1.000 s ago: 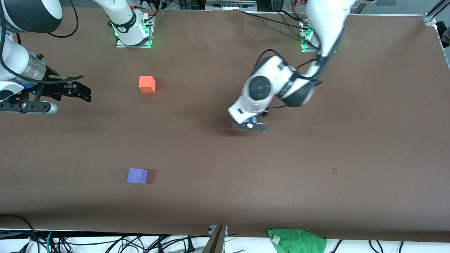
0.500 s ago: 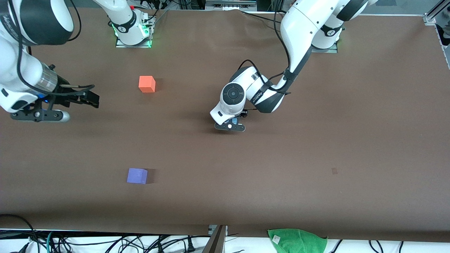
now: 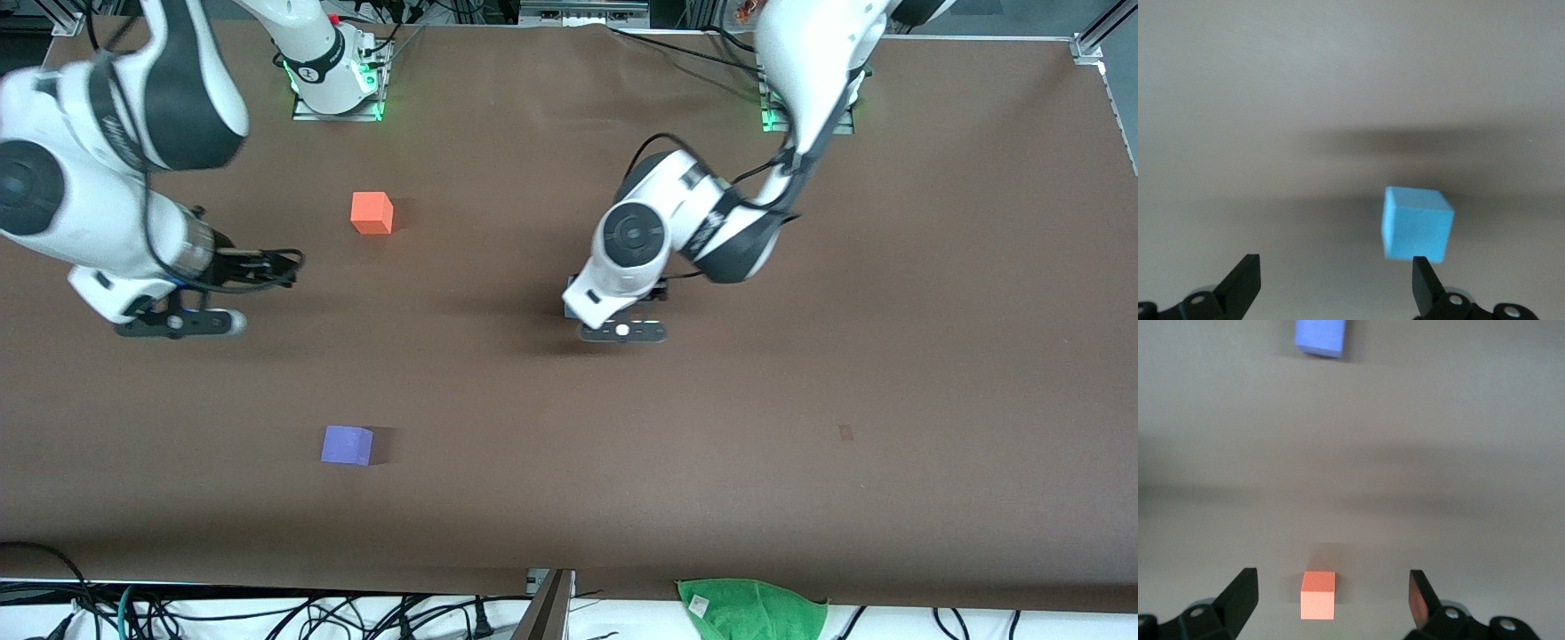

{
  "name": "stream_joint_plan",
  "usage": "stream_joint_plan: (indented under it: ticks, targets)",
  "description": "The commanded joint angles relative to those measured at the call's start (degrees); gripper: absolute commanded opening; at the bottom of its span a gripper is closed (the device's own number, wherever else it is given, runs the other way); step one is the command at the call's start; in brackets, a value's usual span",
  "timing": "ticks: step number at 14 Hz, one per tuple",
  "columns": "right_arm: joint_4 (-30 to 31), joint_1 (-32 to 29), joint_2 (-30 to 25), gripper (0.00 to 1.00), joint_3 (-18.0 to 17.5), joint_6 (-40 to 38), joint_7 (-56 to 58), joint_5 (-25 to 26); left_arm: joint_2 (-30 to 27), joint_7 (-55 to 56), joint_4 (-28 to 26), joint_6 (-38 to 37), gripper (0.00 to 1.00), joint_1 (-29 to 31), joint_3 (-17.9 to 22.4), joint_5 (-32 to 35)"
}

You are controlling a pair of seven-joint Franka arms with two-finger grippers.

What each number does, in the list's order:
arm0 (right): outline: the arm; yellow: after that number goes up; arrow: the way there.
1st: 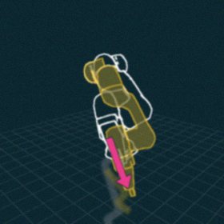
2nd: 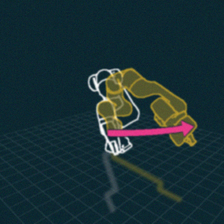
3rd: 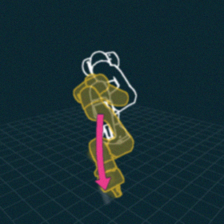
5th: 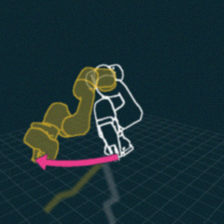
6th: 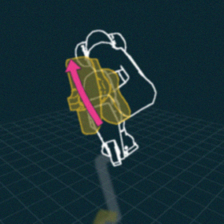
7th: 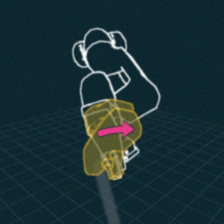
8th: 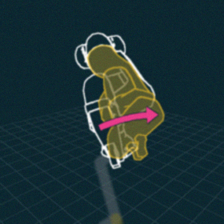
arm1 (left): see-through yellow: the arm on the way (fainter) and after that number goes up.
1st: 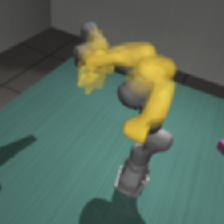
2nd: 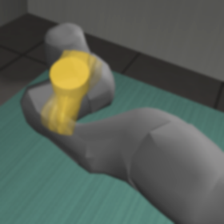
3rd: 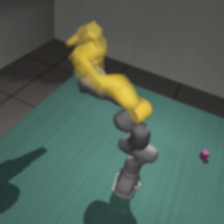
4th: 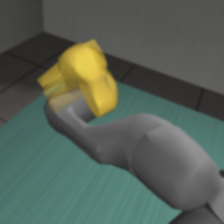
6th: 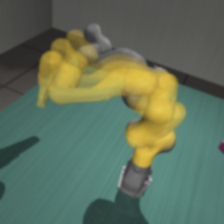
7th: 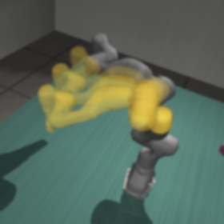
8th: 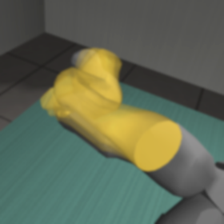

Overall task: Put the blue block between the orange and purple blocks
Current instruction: 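Set the blue cube down with the left gripper and open it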

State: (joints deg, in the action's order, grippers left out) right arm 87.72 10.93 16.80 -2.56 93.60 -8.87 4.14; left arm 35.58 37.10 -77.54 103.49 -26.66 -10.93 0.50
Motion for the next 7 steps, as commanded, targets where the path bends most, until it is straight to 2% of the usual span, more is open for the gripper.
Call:
stream_joint_plan:
  ticks: [1, 3, 5, 7]
  targets:
    - [-0.4, 4.3, 0.8, 1.00, 0.0, -1.0, -0.9, 3.1, -6.8, -7.7, -1.6, -6.5, 1.00, 5.6, -0.1, 0.5]
    - [-0.8, 4.3, 1.7, 1.00, 0.0, -0.4, -0.1, -0.1, -11.1, -16.5, -1.5, -10.7, 1.00, 10.9, -0.4, 0.4]
    - [-1.7, 5.8, 3.7, 1.00, -0.2, 2.2, -1.1, -6.0, -15.0, -23.8, -1.5, -14.4, 1.00, 15.3, -0.2, 0.4]
    - [-2.7, 8.6, 7.6, 1.00, -0.4, 6.7, -9.1, -8.8, -18.1, -29.9, -1.4, -17.7, 1.00, 20.4, -0.2, 0.4]
